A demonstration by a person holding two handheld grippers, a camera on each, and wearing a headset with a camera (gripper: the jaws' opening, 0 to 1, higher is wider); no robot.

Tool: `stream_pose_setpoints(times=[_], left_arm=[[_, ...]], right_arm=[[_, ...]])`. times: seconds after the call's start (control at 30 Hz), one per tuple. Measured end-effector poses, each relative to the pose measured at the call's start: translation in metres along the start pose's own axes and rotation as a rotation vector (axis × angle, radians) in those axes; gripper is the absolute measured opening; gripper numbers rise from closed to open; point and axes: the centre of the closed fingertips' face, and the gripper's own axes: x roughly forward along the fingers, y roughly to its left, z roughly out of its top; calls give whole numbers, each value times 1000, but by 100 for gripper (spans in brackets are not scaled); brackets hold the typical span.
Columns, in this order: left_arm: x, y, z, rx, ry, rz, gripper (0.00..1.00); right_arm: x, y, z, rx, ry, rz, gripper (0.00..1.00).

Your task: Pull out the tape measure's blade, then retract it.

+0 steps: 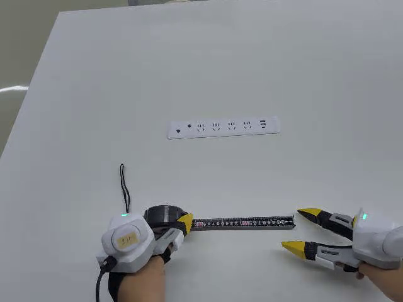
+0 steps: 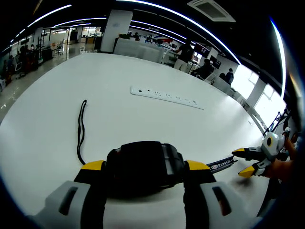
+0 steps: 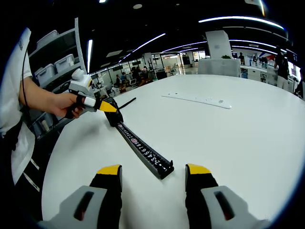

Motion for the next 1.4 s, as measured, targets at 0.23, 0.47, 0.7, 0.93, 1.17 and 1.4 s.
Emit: stream_pose_setpoints(times=[0.23, 0.47, 0.7, 0.93, 1.17, 1.4], left_arm=[[0, -1, 0, 1, -1, 2, 63], [0, -1, 0, 4, 1, 6, 63], [0, -1, -1, 5, 3, 7, 63], [1, -1, -1, -2, 10, 1, 64], [2, -1, -2, -6, 11, 2, 64], [4, 0, -4, -10, 11, -2, 65]], right_arm=[[4, 1, 0, -17, -3, 16, 51], [9, -5, -7, -80, 24, 40, 41], [7, -10, -8, -134, 31, 65, 29], [9, -16, -10, -213, 47, 89, 19], [12, -16, -8, -271, 51, 128, 14], [11, -14, -6, -292, 33, 151, 13]])
